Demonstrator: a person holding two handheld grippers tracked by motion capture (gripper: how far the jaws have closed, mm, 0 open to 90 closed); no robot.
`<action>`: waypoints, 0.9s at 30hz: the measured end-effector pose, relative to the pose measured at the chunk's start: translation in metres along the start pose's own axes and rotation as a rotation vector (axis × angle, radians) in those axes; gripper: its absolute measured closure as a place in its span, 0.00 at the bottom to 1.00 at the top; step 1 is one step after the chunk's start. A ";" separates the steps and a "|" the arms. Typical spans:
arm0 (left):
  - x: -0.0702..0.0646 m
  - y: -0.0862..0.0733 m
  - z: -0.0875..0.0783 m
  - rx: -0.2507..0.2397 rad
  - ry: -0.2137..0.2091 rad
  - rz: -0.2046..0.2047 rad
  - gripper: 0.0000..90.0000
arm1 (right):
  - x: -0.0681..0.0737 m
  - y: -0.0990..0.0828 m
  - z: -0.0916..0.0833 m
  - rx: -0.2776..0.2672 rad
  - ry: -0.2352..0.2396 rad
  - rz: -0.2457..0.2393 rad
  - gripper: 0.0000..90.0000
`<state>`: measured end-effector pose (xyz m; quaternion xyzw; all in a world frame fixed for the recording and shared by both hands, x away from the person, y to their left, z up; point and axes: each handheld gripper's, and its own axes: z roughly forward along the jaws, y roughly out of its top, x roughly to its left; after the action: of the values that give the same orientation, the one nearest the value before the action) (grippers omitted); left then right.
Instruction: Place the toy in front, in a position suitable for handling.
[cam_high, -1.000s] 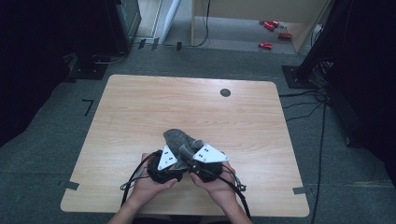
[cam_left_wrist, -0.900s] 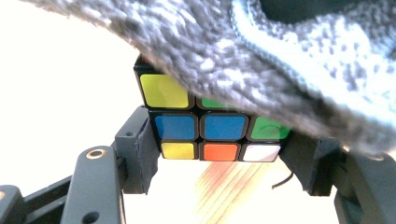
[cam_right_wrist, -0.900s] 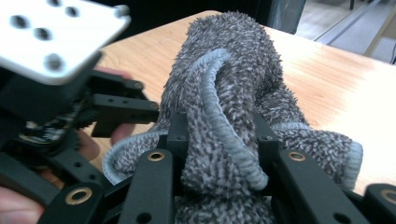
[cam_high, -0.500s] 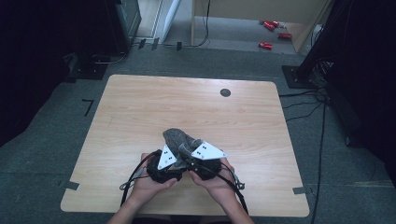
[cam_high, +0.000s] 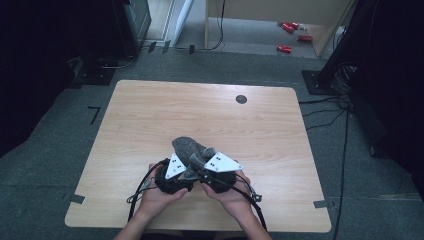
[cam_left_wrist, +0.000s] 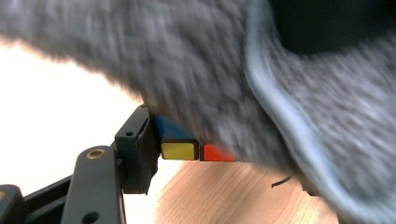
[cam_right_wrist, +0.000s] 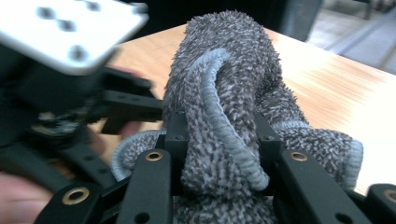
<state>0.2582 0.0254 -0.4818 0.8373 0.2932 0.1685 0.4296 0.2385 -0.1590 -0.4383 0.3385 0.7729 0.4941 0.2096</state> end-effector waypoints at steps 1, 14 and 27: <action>0.000 0.000 0.000 -0.001 0.002 -0.002 0.39 | -0.002 -0.001 -0.002 -0.004 -0.013 0.012 0.76; 0.005 -0.001 -0.001 -0.002 0.002 -0.022 0.39 | -0.002 -0.007 -0.008 -0.013 -0.040 0.031 0.77; -0.001 0.000 0.001 -0.012 0.024 -0.009 0.39 | 0.006 -0.006 -0.008 -0.036 -0.041 0.032 0.77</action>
<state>0.2582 0.0239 -0.4824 0.8314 0.3009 0.1783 0.4318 0.2271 -0.1616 -0.4399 0.3572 0.7539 0.5040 0.2236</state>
